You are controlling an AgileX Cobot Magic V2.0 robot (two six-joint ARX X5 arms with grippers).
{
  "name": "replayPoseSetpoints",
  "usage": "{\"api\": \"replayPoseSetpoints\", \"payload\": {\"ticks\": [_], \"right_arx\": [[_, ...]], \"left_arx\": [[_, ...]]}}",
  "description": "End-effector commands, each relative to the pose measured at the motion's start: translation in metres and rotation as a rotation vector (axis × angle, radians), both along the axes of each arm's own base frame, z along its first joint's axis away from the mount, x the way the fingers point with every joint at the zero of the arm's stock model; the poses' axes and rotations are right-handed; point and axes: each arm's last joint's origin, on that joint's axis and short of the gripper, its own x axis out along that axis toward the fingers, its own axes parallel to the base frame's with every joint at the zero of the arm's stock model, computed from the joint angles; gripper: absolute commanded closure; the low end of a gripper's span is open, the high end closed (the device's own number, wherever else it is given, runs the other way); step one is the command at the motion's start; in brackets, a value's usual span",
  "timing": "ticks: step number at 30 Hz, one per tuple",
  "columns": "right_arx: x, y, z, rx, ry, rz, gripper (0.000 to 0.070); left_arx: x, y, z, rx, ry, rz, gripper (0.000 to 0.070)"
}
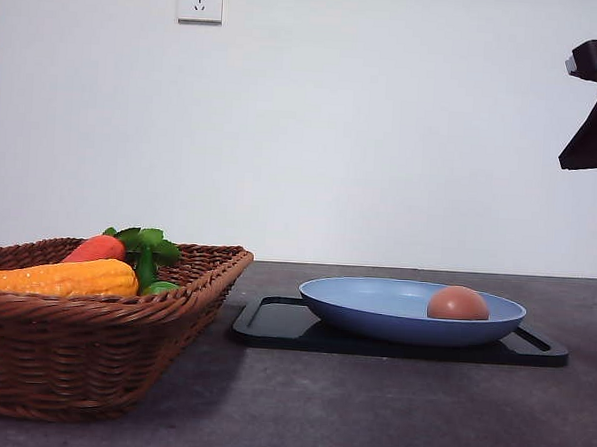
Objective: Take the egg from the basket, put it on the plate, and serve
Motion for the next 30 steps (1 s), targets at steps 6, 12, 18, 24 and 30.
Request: {"api": "replayPoseSetpoints", "payload": {"ticks": [6,12,18,24,30], "right_arx": [[0.001,0.001,0.003,0.019,-0.007,-0.003,0.0700],[0.001,0.001,0.003,0.019,-0.007,-0.003,0.0700],[0.001,0.001,0.003,0.019,-0.007,-0.003,0.0700],[0.001,0.001,0.003,0.019,-0.007,-0.003,0.0700],[0.001,0.001,0.003,0.019,-0.007,-0.003,0.0700]], "left_arx": [[0.009,0.011,-0.047,-0.016,0.048,0.183,0.0700],[0.024,0.014,-0.084,-0.021,0.104,0.232,0.0700],[0.033,0.014,-0.115,-0.022,0.148,0.232,0.0700],[0.034,0.014,-0.127,-0.015,0.190,0.232,0.0700],[0.034,0.014,-0.126,-0.016,0.186,0.232,0.0700]]}}
